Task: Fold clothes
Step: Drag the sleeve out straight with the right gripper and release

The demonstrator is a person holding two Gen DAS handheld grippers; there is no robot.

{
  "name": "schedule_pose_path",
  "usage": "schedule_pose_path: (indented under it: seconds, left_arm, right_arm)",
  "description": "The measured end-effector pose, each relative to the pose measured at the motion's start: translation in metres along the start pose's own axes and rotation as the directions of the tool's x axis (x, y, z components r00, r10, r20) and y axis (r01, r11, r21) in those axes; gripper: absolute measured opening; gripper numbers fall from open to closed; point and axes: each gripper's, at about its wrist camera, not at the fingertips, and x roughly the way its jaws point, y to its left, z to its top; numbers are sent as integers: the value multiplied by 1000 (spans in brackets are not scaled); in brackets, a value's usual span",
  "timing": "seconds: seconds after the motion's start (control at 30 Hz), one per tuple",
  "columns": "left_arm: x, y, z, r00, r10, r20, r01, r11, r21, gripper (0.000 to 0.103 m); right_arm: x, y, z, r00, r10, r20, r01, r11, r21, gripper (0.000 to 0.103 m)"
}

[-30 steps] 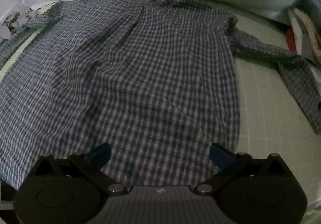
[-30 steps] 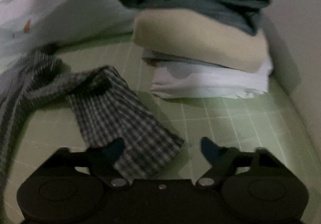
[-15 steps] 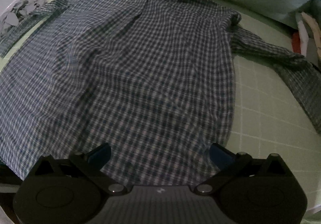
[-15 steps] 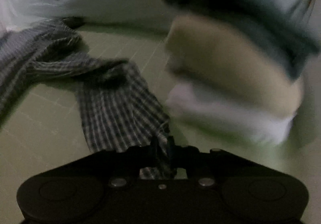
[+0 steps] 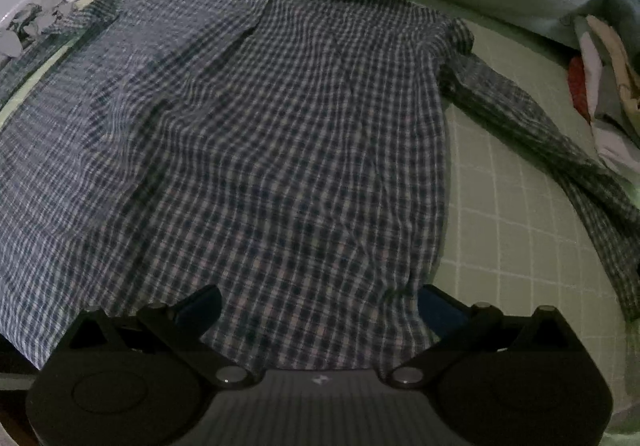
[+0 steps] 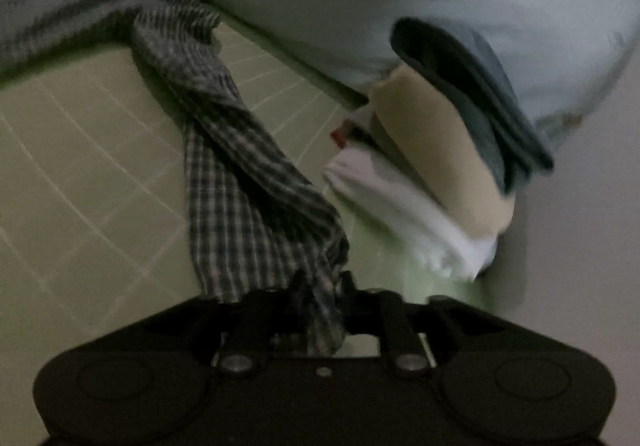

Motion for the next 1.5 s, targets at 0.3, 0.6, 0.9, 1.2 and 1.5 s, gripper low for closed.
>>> schedule_pose_path:
  seconds: [0.3, 0.6, 0.9, 1.2, 1.5]
  left_arm:
    - [-4, -5, 2, 1000, -9, 5, 9, 999, 33, 103]
    - [-4, 3, 4, 1000, -1, 8, 1, 1000, -6, 103]
    - [-5, 10, 10, 1000, 15, 16, -15, 1000, -28, 103]
    - [-6, 21, 9, 999, 41, 9, -40, 998, -55, 103]
    - [-1, 22, 12, 999, 34, -5, -34, 998, -49, 103]
  right_arm:
    - [8, -39, 16, 989, 147, -1, -143, 964, 224, 86]
    - [41, -27, 18, 947, 292, -132, -266, 946, 187, 85]
    - [37, -15, 31, 988, 108, -110, -117, 990, -76, 4]
    - [12, 24, 13, 979, -148, 137, 186, 925, -332, 4]
    - [-10, 53, -9, 996, 79, -43, -87, 972, -219, 26]
